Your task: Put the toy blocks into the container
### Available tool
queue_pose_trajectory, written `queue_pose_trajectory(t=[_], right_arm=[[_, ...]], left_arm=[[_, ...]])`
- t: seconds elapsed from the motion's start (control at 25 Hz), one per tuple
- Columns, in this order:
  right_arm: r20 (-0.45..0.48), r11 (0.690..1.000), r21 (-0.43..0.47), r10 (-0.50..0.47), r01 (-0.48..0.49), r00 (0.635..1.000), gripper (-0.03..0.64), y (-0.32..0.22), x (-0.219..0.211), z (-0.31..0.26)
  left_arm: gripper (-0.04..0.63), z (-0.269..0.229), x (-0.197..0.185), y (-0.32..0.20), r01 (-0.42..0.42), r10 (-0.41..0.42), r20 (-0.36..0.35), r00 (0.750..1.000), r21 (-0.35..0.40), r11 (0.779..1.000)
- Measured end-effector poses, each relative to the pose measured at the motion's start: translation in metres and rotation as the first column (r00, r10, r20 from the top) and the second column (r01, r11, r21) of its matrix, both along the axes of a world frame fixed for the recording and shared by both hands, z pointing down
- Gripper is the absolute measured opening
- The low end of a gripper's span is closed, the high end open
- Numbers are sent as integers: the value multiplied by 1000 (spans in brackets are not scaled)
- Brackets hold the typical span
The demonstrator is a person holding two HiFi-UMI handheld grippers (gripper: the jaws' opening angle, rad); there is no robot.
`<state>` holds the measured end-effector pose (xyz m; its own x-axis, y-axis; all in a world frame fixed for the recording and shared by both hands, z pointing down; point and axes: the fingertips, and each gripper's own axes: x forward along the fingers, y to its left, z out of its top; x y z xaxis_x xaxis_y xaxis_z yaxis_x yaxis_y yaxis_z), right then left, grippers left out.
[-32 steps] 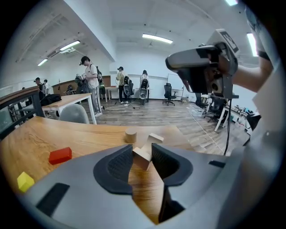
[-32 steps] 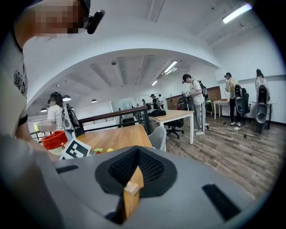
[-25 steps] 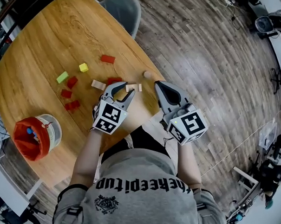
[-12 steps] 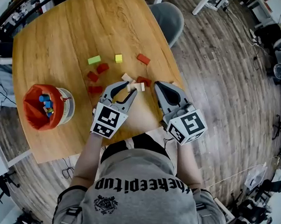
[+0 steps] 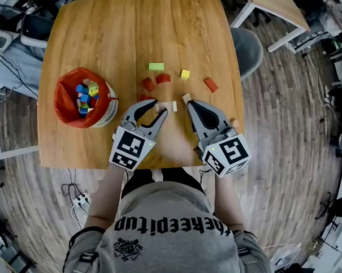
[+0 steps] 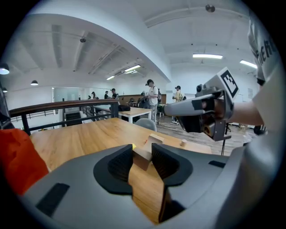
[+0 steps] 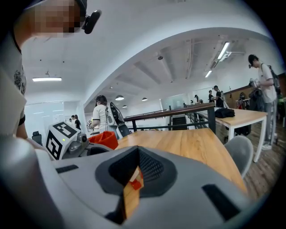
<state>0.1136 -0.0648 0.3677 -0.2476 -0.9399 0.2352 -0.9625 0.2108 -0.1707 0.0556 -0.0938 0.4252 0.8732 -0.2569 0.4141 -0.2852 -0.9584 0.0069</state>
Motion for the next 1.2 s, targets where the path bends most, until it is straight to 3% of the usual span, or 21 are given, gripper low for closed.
queue_pose_trajectory(t=[0.56,0.92,1.2], right_arm=[[5,967,32,-252,252,968,11,-56,-88,-10],[9,927,57,-373,372,928,11,-68,-146,-21],[2,902,60,-428,427,904,11,-70,-175,-24]], left_arm=[[141,-31,-95,-41,262,-260,-51,964,39,964],[141,-80,-160,-54,422,-409,-138,902,90,902],[141,-85,-208,-80,549,-537,-121,835,116,828]])
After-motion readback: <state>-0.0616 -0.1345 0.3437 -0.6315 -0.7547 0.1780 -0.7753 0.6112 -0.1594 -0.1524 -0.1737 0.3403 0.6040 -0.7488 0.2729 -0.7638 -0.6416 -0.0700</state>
